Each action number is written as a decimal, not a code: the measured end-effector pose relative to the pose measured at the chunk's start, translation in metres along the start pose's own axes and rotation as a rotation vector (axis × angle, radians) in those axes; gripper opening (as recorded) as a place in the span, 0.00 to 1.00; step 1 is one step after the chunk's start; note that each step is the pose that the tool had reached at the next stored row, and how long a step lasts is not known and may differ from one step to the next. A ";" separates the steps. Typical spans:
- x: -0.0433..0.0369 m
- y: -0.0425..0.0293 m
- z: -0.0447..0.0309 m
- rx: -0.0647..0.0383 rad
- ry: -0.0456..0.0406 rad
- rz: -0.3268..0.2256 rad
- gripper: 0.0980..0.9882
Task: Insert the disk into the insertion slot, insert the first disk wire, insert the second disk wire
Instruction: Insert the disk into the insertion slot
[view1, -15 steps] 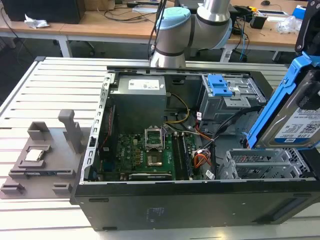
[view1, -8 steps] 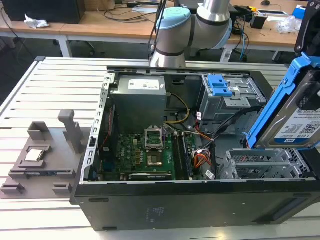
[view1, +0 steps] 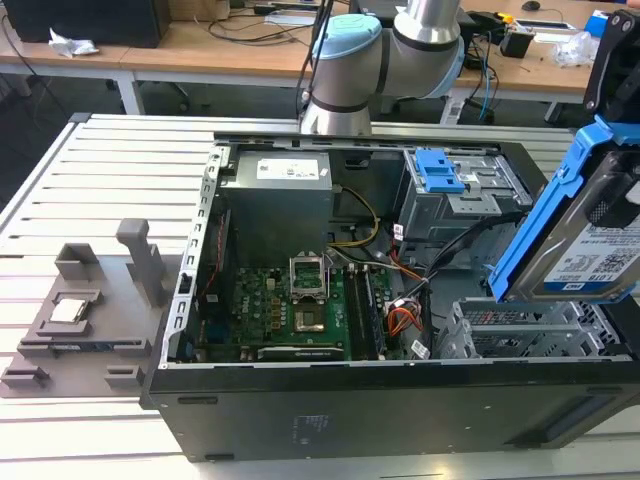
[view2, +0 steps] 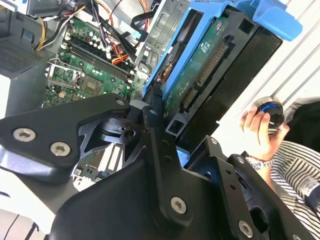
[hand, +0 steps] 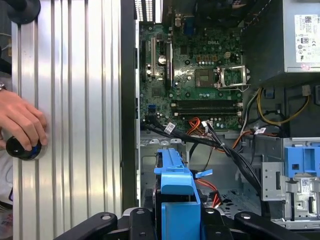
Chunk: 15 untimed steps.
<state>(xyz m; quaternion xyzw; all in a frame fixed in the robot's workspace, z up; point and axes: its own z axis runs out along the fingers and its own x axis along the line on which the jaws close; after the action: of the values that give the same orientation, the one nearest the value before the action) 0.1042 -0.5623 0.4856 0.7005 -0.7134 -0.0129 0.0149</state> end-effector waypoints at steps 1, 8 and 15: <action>0.0000 0.0001 0.0010 0.000 -0.0001 0.000 0.30; 0.0000 0.0008 0.0081 0.000 0.0000 0.000 0.30; -0.0001 0.0006 0.0155 0.000 0.0000 0.000 0.30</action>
<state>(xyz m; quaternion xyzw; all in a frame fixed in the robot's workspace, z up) 0.1030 -0.5623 0.4701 0.7005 -0.7134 -0.0128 0.0150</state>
